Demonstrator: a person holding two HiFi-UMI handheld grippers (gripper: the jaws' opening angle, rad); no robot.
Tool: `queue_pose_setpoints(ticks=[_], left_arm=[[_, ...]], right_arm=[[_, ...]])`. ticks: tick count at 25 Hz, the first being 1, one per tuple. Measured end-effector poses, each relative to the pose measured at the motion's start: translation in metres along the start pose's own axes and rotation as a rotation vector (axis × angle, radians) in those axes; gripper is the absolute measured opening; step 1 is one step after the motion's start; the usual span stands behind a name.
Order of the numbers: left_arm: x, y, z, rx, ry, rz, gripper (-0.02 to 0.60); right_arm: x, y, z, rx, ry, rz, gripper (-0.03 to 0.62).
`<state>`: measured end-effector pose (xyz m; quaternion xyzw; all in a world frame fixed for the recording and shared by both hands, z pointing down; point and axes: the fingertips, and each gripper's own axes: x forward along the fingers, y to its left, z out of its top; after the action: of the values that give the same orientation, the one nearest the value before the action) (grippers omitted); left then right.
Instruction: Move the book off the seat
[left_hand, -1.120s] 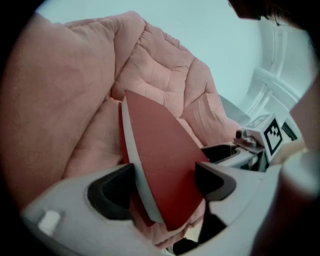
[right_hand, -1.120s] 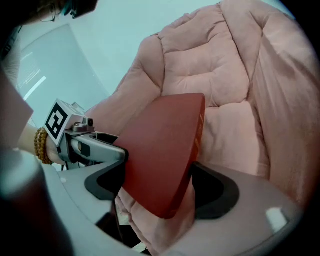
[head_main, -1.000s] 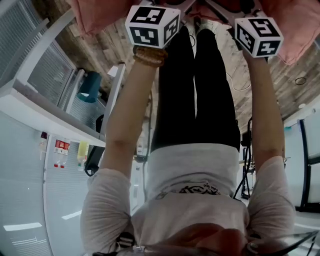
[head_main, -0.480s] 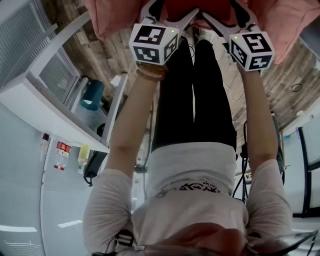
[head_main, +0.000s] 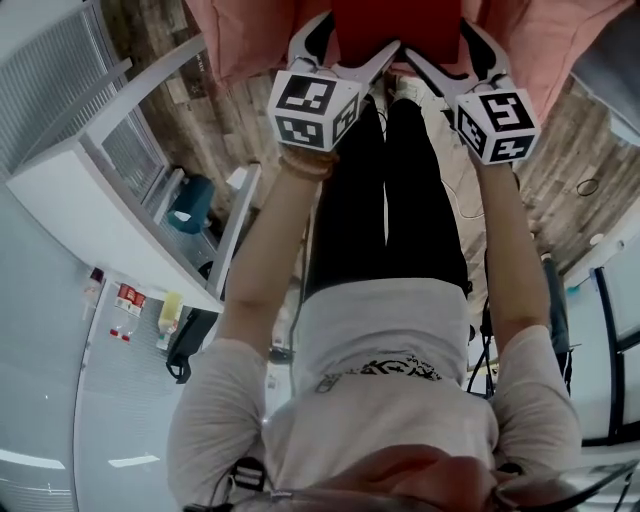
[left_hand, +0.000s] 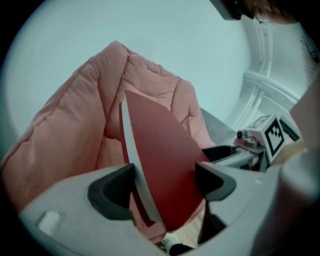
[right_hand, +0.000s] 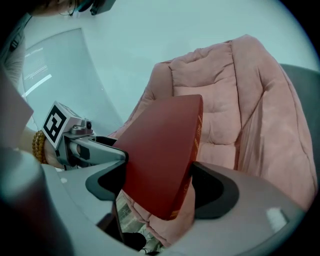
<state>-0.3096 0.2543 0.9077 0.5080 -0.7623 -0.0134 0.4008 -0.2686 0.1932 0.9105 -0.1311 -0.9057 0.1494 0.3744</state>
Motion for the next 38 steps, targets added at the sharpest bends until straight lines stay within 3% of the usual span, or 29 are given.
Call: queue_pose_setpoints(ticks=[22,38], left_arm=[[-0.103,-0.083,0.155,0.101,-0.127,0.012,0.374],[-0.218,-0.173,0.254,0.162,-0.257,0.003,0.374]], right_arm=[[-0.125,0.055,0.155,-0.1,-0.153,-0.076,0.403],[-0.253,0.132,0.254,-0.192,-0.305,-0.126,0.399]])
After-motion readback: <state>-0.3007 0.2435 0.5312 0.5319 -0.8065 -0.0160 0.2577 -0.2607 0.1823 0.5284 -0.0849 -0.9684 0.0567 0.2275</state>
